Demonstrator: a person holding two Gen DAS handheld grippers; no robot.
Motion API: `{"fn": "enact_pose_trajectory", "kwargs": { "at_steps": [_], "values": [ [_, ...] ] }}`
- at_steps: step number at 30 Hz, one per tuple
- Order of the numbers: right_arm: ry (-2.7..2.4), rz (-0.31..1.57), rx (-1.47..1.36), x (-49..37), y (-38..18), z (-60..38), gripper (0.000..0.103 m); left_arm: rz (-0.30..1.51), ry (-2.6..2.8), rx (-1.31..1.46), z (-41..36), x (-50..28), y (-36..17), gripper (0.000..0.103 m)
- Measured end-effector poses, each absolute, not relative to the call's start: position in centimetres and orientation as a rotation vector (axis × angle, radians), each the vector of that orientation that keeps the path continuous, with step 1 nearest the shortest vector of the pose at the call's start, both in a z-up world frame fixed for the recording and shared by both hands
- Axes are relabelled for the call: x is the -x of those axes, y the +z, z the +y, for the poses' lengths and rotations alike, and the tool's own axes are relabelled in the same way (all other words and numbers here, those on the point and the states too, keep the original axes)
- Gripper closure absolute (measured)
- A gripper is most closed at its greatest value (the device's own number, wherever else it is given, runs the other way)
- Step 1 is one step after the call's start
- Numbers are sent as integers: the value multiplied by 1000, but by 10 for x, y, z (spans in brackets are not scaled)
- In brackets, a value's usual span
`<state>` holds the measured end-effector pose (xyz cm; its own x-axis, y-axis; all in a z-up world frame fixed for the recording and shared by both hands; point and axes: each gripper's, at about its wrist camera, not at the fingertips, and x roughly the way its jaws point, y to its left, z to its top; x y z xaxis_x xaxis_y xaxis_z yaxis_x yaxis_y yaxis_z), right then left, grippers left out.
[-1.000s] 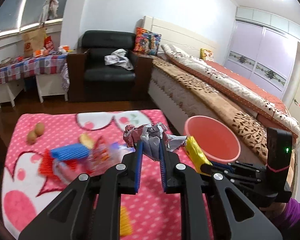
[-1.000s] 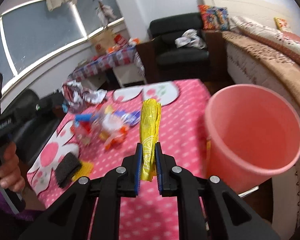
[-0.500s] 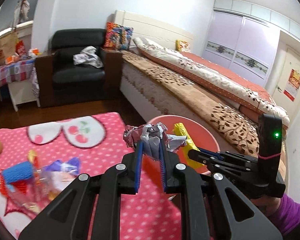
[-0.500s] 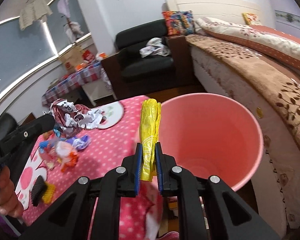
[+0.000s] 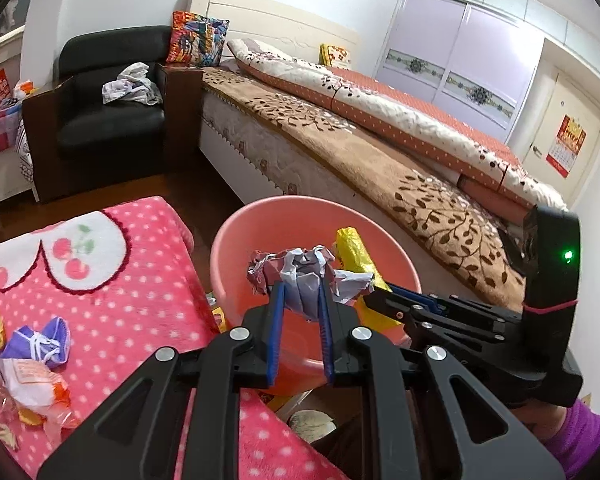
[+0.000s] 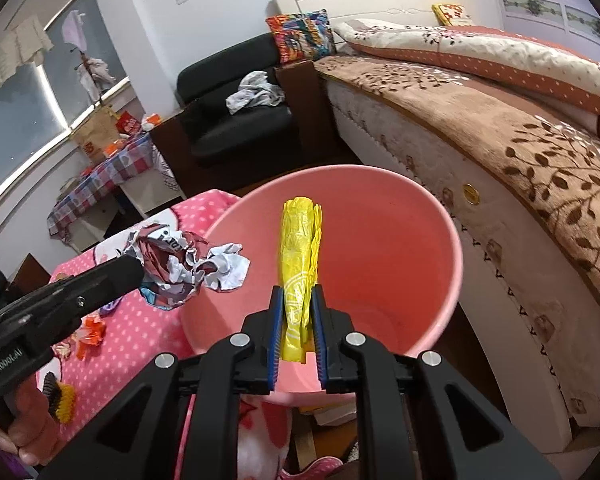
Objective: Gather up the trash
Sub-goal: 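Carry both wrappers over the pink bucket and open both grippers, then move both grippers back over the table toward the remaining trash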
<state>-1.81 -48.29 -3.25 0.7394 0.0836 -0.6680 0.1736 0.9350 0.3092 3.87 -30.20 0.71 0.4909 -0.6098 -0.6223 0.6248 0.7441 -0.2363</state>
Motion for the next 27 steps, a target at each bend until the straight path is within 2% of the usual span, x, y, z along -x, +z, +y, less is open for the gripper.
{"fn": "enact_pose_trajectory", "kwargs": {
  "at_steps": [3,4,5,8,9,11,14,17,27],
  "values": [
    [-67,751,-374,18,-37,-489,87,766,-756,-31,-308,-40,3,84],
    [-72,752,-374,18,-39,-490,87,777,-755,-36,-309,-41,2,79],
    [-78,753,-373,18,-40,-492,86,788,-755,-38,-311,-41,1,70],
    [-80,753,-366,18,-40,-493,79,808,-762,-31,-313,-41,-1,59],
    [-85,753,-359,18,-39,-493,72,809,-761,-32,-314,-40,-1,58],
    [-92,746,-347,19,-38,-493,65,820,-765,-24,-314,-39,-1,57],
    [-92,739,-329,22,-33,-490,63,820,-765,-14,-314,-36,1,57],
    [-93,720,-317,29,-27,-486,54,795,-766,-12,-309,-31,7,57],
    [-44,645,-273,49,-3,-451,46,718,-666,-47,-276,-9,26,57]
  ]
}}
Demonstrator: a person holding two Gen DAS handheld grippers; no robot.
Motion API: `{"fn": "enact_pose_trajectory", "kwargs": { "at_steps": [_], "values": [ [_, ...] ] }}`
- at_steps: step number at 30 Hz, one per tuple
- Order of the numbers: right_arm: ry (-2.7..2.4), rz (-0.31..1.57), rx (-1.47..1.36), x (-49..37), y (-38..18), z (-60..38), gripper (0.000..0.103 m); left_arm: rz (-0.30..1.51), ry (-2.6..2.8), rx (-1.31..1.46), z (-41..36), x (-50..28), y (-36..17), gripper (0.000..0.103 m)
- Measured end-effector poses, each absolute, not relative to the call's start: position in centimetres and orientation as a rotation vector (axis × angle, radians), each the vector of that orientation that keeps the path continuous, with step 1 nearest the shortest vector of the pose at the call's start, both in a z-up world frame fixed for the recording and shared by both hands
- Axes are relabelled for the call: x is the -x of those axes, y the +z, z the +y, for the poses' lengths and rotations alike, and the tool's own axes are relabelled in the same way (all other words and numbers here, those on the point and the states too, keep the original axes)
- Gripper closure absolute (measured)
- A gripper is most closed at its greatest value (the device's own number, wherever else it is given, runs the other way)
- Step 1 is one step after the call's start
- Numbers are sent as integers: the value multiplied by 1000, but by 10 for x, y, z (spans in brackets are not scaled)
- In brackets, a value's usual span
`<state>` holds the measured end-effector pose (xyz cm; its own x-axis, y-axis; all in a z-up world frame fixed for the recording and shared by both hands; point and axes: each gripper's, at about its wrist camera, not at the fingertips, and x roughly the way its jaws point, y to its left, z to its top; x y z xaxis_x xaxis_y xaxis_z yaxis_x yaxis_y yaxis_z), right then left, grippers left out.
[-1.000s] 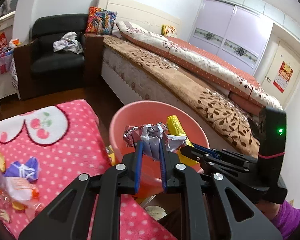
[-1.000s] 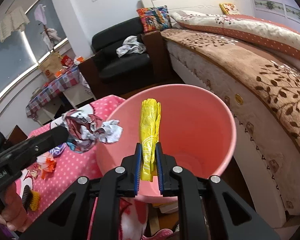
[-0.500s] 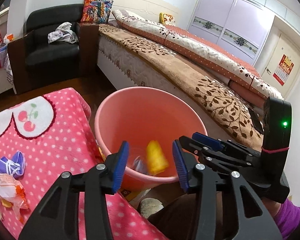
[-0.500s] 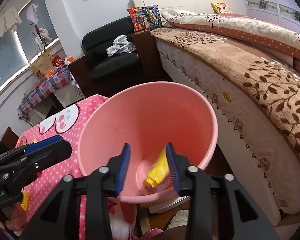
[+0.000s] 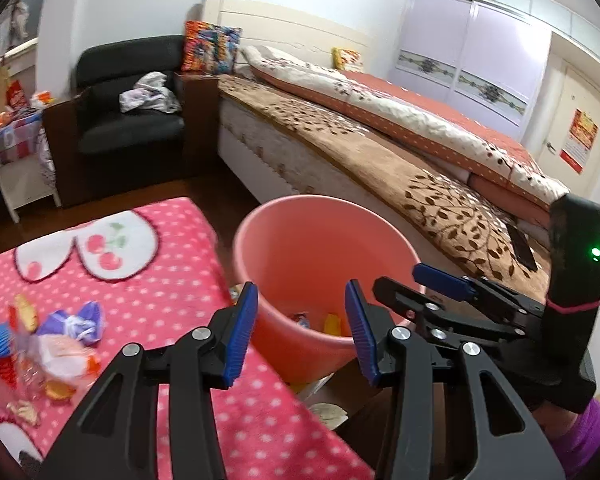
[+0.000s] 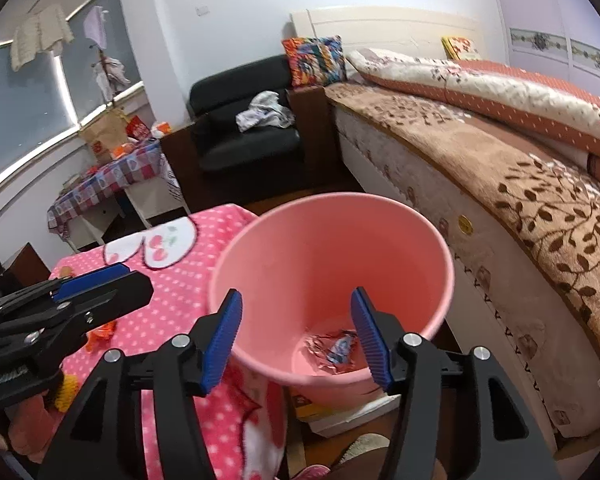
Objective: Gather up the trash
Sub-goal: 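Move both grippers back over the table toward the remaining trash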
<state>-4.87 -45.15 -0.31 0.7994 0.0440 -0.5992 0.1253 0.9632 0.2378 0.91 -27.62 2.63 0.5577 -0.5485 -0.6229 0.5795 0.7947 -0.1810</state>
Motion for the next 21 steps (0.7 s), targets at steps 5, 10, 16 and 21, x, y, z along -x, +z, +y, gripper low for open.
{"fn": "enact_pose_trajectory", "kwargs": {
  "at_steps": [5,10,16,21],
  "values": [
    [-3,616,-241,54,8,-425,44,710,-594,-18,-244,-4,35,57],
    [49,595,-210,55,17,-390,44,692,-534,-8,-213,5,42,57],
    [152,611,-179,50,20,-345,44,681,-458,18,-164,15,46,57],
    [237,644,-164,46,14,-309,44,675,-363,27,-120,22,44,57]
  ]
}}
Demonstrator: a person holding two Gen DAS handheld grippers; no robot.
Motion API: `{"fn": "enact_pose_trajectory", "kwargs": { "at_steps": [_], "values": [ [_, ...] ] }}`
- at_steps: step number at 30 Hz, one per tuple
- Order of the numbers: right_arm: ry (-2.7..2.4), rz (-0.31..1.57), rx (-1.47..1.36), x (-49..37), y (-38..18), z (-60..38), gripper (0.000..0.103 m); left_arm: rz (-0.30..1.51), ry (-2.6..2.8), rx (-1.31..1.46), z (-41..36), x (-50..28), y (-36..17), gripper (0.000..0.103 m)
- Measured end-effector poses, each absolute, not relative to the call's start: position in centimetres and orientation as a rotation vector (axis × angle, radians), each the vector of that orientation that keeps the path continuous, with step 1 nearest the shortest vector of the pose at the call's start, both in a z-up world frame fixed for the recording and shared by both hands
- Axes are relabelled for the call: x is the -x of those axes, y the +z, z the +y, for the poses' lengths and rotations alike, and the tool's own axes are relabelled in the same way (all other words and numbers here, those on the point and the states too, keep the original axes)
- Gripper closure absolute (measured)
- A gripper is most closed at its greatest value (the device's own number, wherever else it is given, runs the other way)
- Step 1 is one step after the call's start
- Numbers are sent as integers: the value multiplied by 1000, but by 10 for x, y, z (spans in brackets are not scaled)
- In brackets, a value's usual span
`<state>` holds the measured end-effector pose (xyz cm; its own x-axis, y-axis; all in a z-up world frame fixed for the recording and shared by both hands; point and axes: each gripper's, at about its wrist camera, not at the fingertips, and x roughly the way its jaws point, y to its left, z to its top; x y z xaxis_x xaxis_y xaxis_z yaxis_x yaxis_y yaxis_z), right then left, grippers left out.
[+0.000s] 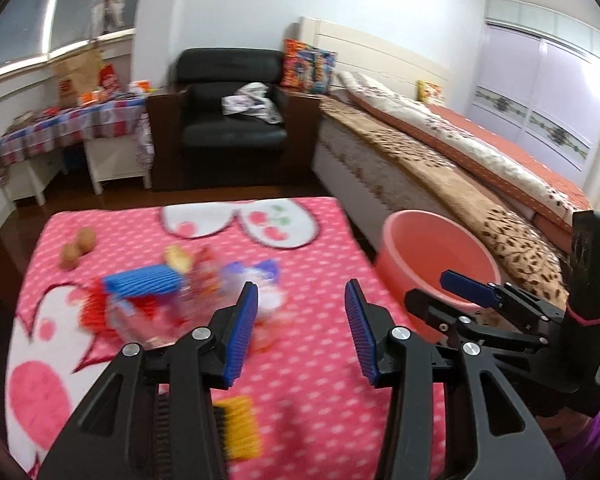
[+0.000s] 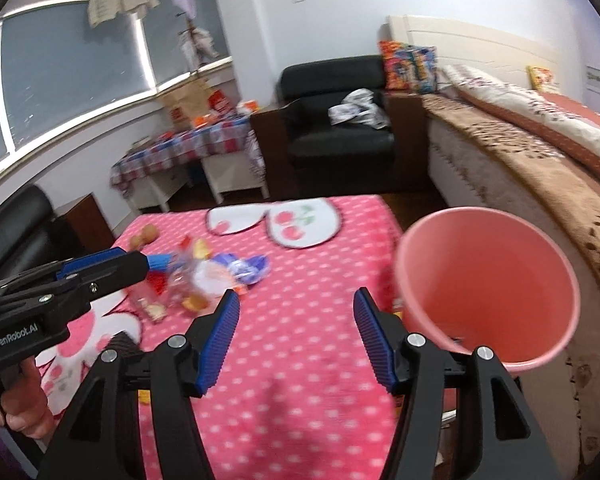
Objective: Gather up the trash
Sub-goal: 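Move both grippers back over the table toward the remaining trash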
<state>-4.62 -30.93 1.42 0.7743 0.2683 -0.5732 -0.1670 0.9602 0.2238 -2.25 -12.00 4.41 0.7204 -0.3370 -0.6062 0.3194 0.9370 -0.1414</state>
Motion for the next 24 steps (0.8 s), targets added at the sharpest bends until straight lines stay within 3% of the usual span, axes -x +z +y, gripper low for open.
{"fn": "enact_pose_trajectory", "kwargs": {
  "at_steps": [15,24],
  "values": [
    [371,715,-103,20,-4,-228,44,790,-111,178,-7,1,-1,57],
    [396,723,-78,0,-7,-210,44,844,-93,227,-6,-24,-19,57]
  ]
}}
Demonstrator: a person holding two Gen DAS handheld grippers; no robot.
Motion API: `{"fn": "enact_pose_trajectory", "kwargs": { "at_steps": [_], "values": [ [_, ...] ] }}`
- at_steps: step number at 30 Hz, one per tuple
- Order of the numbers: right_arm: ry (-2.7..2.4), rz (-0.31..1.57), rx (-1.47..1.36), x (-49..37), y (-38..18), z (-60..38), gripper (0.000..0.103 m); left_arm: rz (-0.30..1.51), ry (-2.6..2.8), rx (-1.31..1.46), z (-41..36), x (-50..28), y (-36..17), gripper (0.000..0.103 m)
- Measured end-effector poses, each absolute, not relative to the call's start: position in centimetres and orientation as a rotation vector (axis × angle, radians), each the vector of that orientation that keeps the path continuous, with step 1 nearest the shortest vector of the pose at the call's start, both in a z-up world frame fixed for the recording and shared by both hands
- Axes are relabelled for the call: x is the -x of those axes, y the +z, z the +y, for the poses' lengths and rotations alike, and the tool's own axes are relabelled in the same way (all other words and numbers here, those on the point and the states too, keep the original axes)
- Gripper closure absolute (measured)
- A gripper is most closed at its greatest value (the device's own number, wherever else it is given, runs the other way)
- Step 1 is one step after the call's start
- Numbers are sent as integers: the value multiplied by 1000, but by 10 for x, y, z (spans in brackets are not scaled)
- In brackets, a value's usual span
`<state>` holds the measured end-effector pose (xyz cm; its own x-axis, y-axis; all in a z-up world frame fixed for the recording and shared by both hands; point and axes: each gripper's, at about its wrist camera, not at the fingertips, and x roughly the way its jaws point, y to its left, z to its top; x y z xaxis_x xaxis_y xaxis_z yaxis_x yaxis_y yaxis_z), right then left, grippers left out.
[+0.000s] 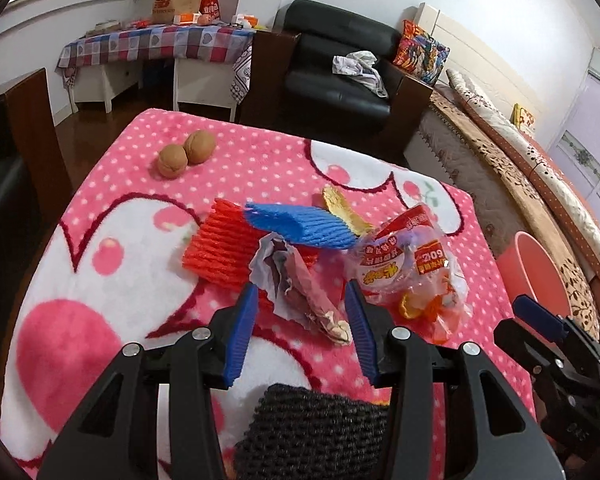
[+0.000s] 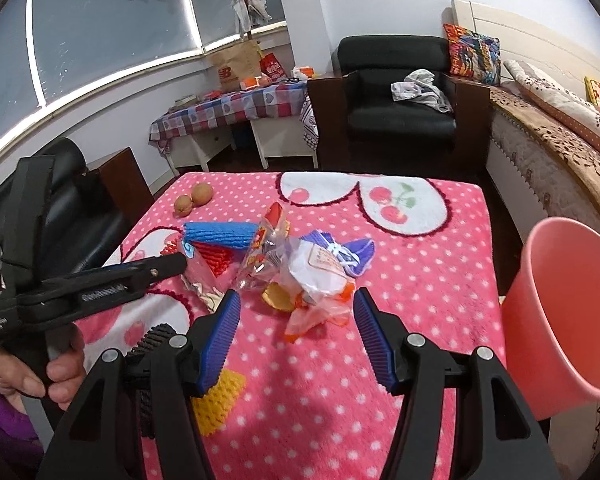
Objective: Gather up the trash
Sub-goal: 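Move both grippers back over the table toward the remaining trash, then grasp the clear snack bag with the left gripper while the right gripper grasps a wrapper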
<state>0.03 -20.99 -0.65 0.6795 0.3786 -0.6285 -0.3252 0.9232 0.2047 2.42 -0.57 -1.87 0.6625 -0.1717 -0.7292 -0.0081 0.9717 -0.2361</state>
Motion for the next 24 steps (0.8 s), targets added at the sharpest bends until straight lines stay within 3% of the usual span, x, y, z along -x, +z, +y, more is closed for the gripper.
{"fn": "enact_pose_trajectory", "kwargs": {
  "at_steps": [3,8,11,15,17,24],
  "values": [
    [406,720,-70,-6,-5,-206,45,845,-83,206,-9,-29,-21,58],
    [429,721,-76,-17,-3,-197,45,853,-72,209,-9,-38,-26,85],
    [443,722,-76,-24,-1,-191,46,856,-80,219,-6,-40,-28,95],
    [462,728,-79,-37,0,-181,47,834,-96,228,0,-34,-22,97],
    [471,741,-90,-47,0,-177,54,820,-101,225,3,-30,-17,97],
    [454,807,-112,-76,-8,-165,62,783,-116,246,15,-17,-4,97]
  ]
}}
